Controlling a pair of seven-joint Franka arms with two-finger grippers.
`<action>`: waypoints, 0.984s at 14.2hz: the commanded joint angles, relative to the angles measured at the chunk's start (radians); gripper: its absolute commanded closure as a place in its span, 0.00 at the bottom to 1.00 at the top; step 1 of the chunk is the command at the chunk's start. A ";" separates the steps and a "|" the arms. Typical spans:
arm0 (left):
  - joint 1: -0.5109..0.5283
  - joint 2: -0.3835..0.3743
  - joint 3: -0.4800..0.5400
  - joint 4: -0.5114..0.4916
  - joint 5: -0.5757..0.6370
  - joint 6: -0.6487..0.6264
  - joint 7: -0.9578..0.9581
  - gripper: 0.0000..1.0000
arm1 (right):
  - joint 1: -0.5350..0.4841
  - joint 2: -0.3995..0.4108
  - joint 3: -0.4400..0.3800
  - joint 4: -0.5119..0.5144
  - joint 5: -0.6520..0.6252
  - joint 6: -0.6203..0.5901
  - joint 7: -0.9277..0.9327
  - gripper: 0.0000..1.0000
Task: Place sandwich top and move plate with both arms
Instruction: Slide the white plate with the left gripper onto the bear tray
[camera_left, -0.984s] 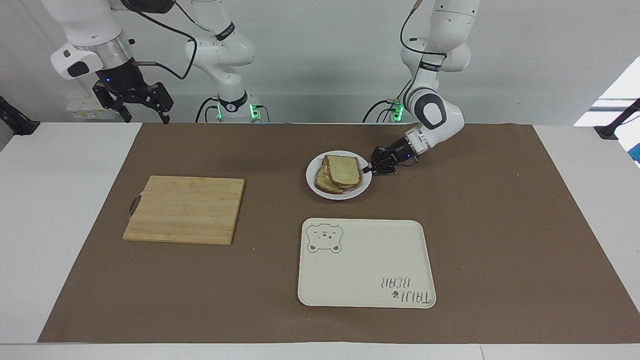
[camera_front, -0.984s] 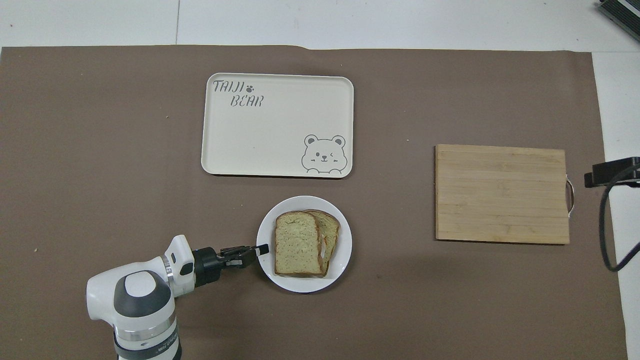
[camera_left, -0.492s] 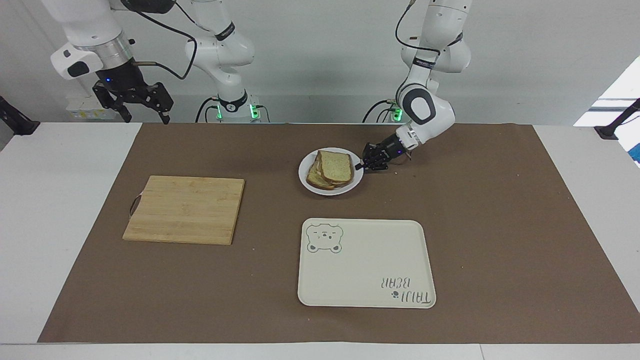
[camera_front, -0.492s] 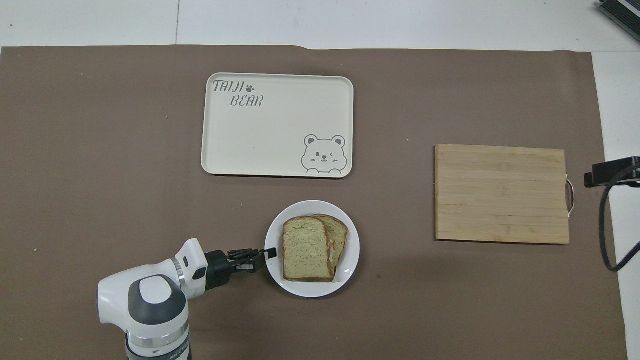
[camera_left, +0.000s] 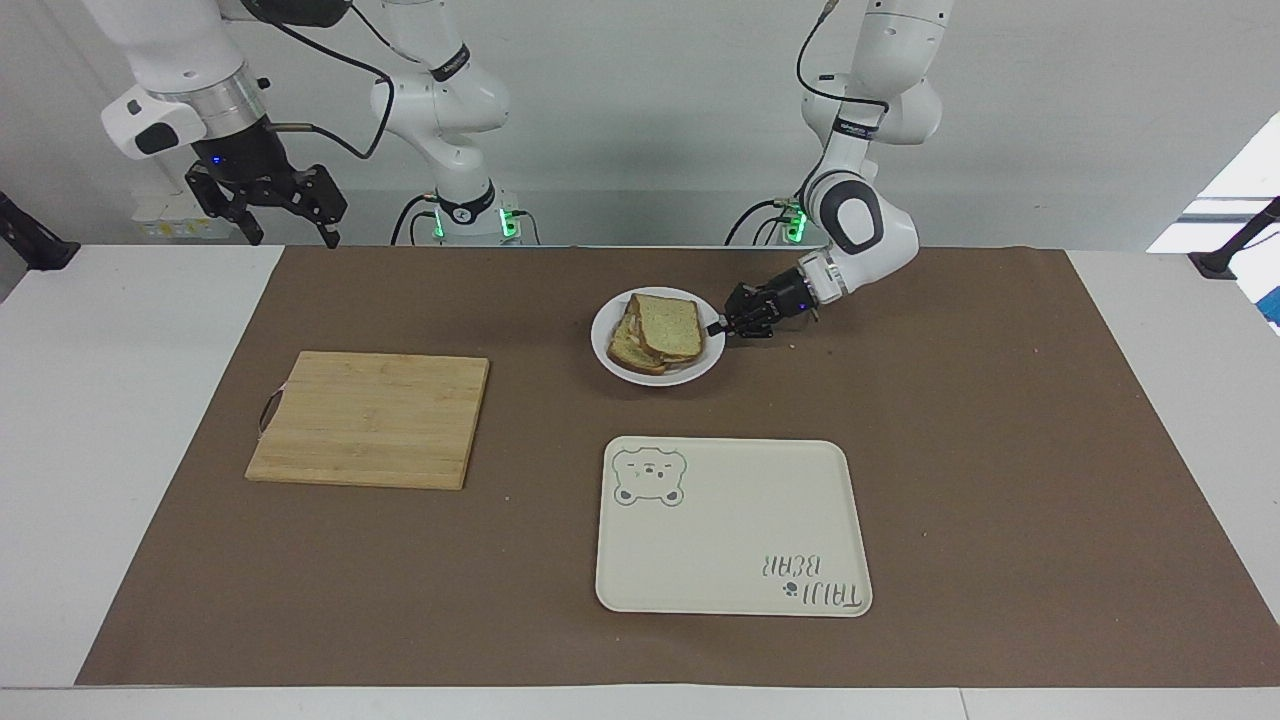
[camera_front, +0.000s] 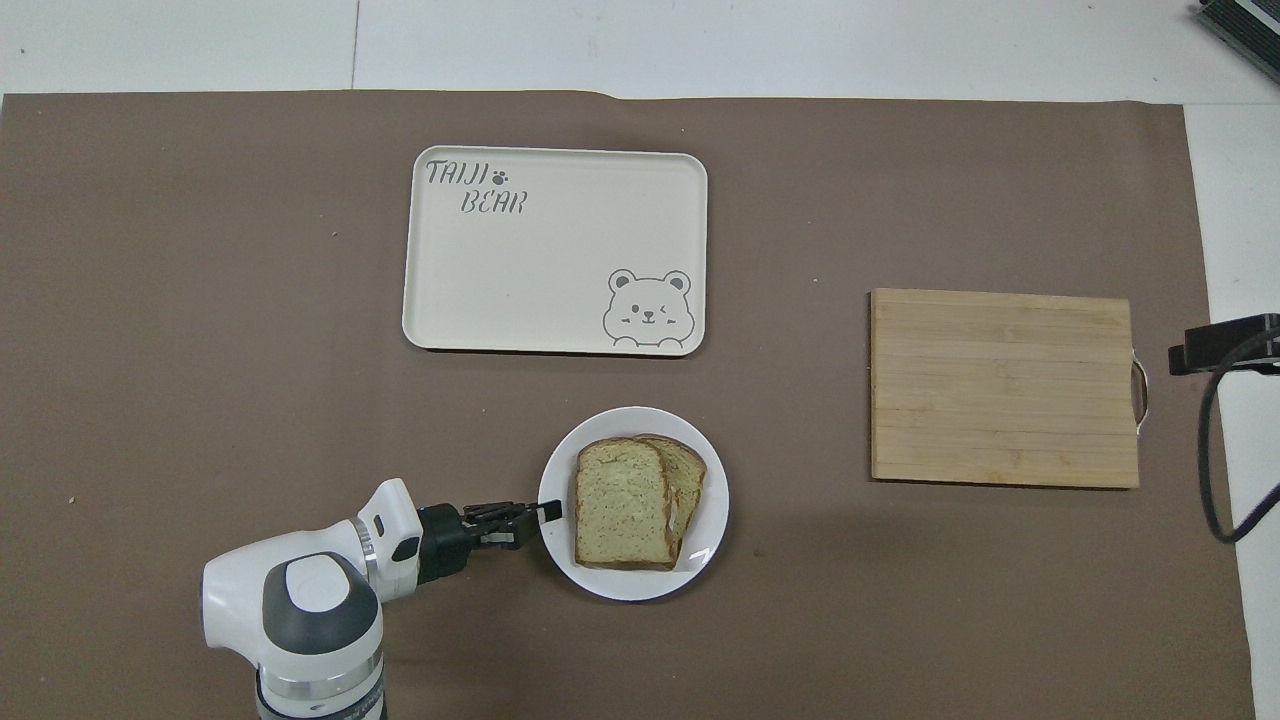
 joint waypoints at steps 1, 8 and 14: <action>0.047 0.038 0.003 0.090 0.023 -0.068 -0.093 1.00 | 0.006 -0.013 -0.005 -0.011 -0.006 0.010 -0.018 0.00; 0.285 0.303 0.002 0.568 0.554 -0.269 -0.486 1.00 | 0.006 -0.013 -0.005 -0.012 -0.004 0.010 -0.018 0.00; 0.353 0.501 -0.006 0.831 0.586 -0.269 -0.494 1.00 | 0.006 -0.013 -0.005 -0.012 -0.006 0.012 -0.018 0.00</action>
